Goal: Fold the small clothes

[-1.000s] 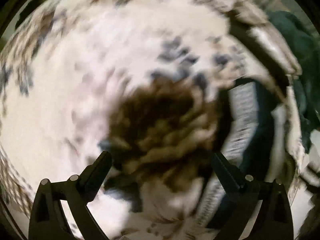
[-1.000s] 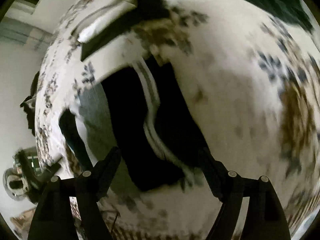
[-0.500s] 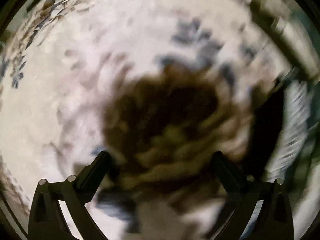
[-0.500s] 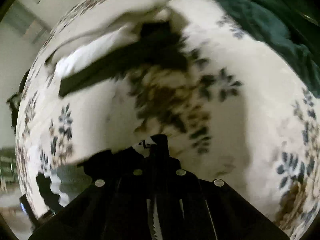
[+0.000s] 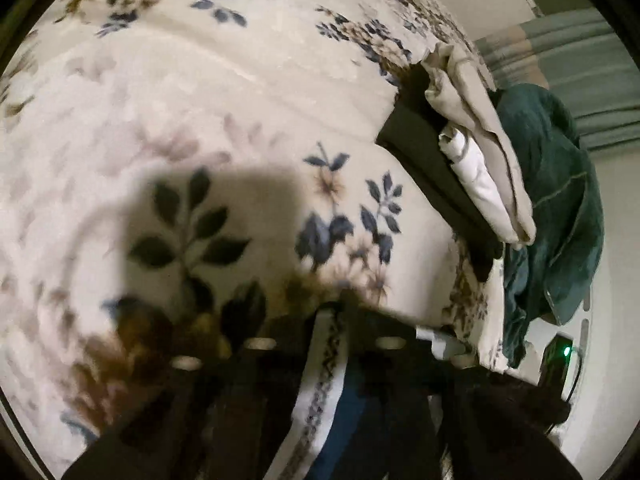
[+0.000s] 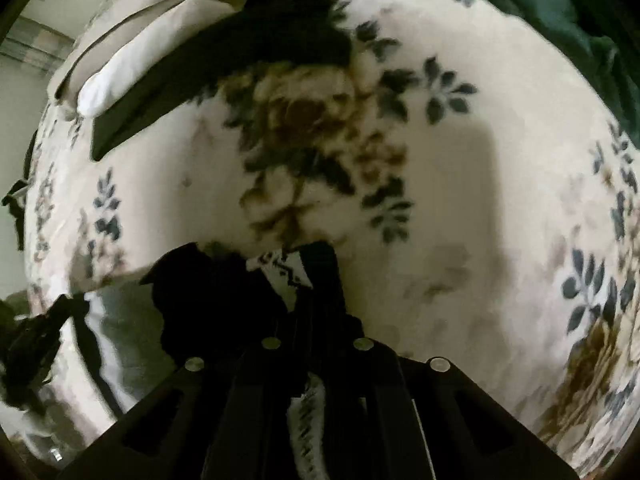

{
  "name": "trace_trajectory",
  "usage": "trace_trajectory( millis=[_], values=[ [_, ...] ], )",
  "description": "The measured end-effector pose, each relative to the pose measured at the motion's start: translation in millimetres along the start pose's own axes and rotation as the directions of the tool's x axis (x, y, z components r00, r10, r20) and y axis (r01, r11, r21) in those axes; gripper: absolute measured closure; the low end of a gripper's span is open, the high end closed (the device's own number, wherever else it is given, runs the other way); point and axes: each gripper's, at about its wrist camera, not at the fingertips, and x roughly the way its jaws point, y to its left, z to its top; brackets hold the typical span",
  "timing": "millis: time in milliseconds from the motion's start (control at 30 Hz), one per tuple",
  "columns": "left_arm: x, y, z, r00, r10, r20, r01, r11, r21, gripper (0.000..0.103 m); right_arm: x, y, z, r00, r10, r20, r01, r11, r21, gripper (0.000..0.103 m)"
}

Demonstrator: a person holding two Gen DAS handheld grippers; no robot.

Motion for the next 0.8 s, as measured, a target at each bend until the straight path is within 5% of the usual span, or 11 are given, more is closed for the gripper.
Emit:
trace_trajectory(
  millis=[33, 100, 167, 300, 400, 433, 467, 500, 600, 700, 800],
  values=[
    [-7.4, 4.9, -9.4, 1.0, 0.012, 0.009, -0.012, 1.0, -0.004, 0.024, -10.3, 11.4, 1.2, 1.0, -0.021, 0.01, 0.021, 0.999, -0.044, 0.07],
    [-19.8, 18.1, -32.8, 0.999, -0.015, 0.028, 0.016, 1.0, -0.02, 0.021, -30.0, 41.8, 2.4, 0.998, -0.018, 0.056, 0.026, 0.99, -0.14, 0.051],
    [-24.1, 31.4, -49.8, 1.0, -0.001, 0.015, 0.002, 0.999, -0.042, 0.021, -38.1, 87.6, 2.7, 0.998, 0.03, 0.052, -0.014, 0.961, -0.277, 0.047],
    [-16.7, 50.3, -72.4, 1.0, -0.004, -0.013, 0.003, 0.995, -0.103, 0.021, 1.3, 201.8, -1.3, 0.991, 0.074, -0.113, -0.124, 0.822, -0.556, 0.047],
    [-14.5, 49.8, -76.0, 1.0, -0.003, -0.009, 0.002, 0.996, -0.092, 0.021, 58.6, 249.6, -8.0, 0.957, -0.019, -0.29, -0.177, 0.752, -0.635, 0.047],
    [-14.4, 48.7, -75.6, 1.0, -0.003, -0.008, 0.003, 0.996, -0.087, 0.021, 77.3, 258.4, -11.7, 0.936, -0.055, -0.347, -0.194, 0.742, -0.641, 0.062],
    [-14.0, 47.1, -74.5, 1.0, -0.007, -0.01, 0.006, 0.997, -0.08, 0.021, 85.3, 265.1, -14.0, 0.932, -0.064, -0.356, -0.2, 0.728, -0.655, 0.087],
    [-13.2, 45.3, -72.9, 1.0, -0.012, -0.014, 0.011, 0.997, -0.07, 0.021, 86.6, 270.3, -13.2, 0.944, -0.071, -0.323, -0.175, 0.723, -0.668, 0.096],
    [-11.1, 39.0, -66.3, 1.0, -0.02, -0.021, 0.019, 0.999, -0.035, 0.021, 66.7, 264.1, 3.1, 0.972, 0.04, -0.23, -0.174, 0.782, -0.599, 0.096],
    [-5.8, 32.3, -52.4, 0.999, -0.039, -0.027, 0.038, 0.999, -0.028, 0.021, 36.0, 219.1, 19.9, 0.954, 0.171, -0.245, -0.264, 0.868, -0.42, 0.092],
    [9.1, 24.8, -33.7, 0.997, -0.063, -0.045, 0.062, 0.998, -0.03, 0.021, -7.8, 136.1, 26.0, 0.987, 0.141, -0.076, -0.157, 0.945, -0.288, 0.05]
  ],
)
